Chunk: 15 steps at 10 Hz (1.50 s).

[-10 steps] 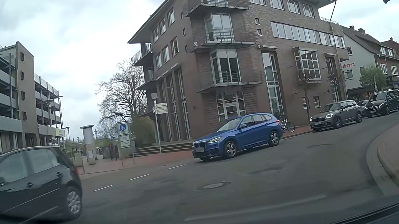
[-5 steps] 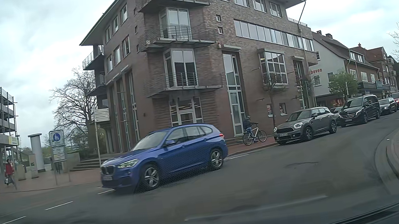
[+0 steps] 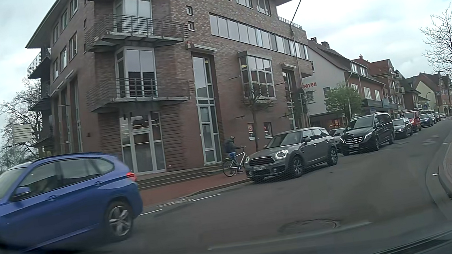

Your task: Follow the waypoints while adhering to traffic rules and regulations

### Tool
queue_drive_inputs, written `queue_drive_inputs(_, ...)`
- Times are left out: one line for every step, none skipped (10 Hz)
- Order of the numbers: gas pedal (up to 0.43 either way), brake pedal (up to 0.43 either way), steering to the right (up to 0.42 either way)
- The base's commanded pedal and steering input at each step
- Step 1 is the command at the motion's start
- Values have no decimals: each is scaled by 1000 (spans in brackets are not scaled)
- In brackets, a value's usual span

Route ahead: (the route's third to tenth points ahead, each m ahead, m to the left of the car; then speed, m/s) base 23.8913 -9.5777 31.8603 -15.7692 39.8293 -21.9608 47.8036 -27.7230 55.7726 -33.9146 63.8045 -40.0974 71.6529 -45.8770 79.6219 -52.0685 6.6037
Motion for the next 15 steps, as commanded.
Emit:
queue_drive_inputs(150, 6, 266)
queue_drive_inputs(150, 0, 269)
queue_drive_inputs(157, 0, 267)
queue_drive_inputs(157, 0, 261)
queue_drive_inputs(157, 6, 251)
queue_drive_inputs(157, 0, 242)
queue_drive_inputs(157, 6, 236)
queue_drive_inputs(157, 0, 236)
queue_drive_inputs(157, 6, 235)
queue_drive_inputs(157, 0, 230)
queue_drive_inputs(157, 6, 219)
queue_drive_inputs(157, 0, 201)
queue_drive_inputs(157, 0, 185)
queue_drive_inputs(157, 6, 168)
queue_drive_inputs(157, 6, 149)
